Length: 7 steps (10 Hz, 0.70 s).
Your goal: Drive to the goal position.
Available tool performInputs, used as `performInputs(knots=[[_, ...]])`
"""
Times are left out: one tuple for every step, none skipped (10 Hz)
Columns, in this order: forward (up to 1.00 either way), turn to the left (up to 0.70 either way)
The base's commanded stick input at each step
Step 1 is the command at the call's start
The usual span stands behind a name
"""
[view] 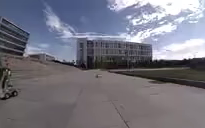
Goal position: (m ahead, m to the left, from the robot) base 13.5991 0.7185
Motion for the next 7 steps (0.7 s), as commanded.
performInputs(knots=[[0.70,0.03],[0.70,0.03],[0.70,0.03],[0.70,0.03],[0.70,0.03],[0.70,0.03],[0.70,0.03]])
